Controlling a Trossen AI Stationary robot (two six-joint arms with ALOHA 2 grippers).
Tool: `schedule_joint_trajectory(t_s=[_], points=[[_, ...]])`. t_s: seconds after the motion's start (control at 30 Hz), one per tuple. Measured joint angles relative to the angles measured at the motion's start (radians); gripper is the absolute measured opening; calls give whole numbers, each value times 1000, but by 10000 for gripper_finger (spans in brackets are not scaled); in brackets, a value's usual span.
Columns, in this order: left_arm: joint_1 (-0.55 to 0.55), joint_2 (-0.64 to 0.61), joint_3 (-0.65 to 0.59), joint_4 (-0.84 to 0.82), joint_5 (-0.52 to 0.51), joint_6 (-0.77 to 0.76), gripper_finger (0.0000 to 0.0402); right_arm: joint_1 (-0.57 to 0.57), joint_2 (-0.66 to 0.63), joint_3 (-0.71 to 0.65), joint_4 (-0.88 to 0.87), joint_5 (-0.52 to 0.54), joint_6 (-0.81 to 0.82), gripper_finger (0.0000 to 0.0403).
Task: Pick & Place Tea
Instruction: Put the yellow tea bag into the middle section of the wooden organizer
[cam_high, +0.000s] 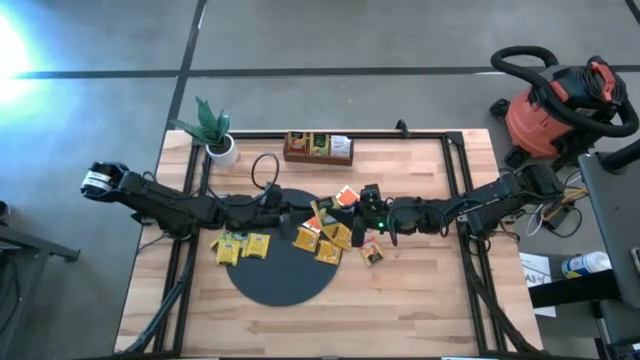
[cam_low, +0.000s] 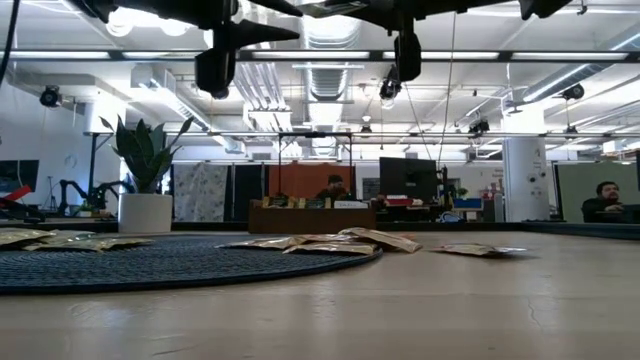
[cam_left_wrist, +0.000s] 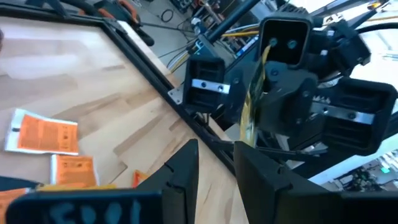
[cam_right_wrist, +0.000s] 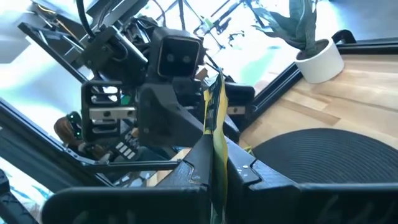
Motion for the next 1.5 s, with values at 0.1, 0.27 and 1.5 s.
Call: schedule_joint_trajectory(t_s=[0.1,0.27,1.5], points=[[0,14,0,38,5,0,97,0,0,1,1,0,0,11],[0,23,0,74,5,19,97,0,0,1,1,0,0,11],[13,32,-11,135,-42,36,97,0,-6,8,-21,48,-2,11]])
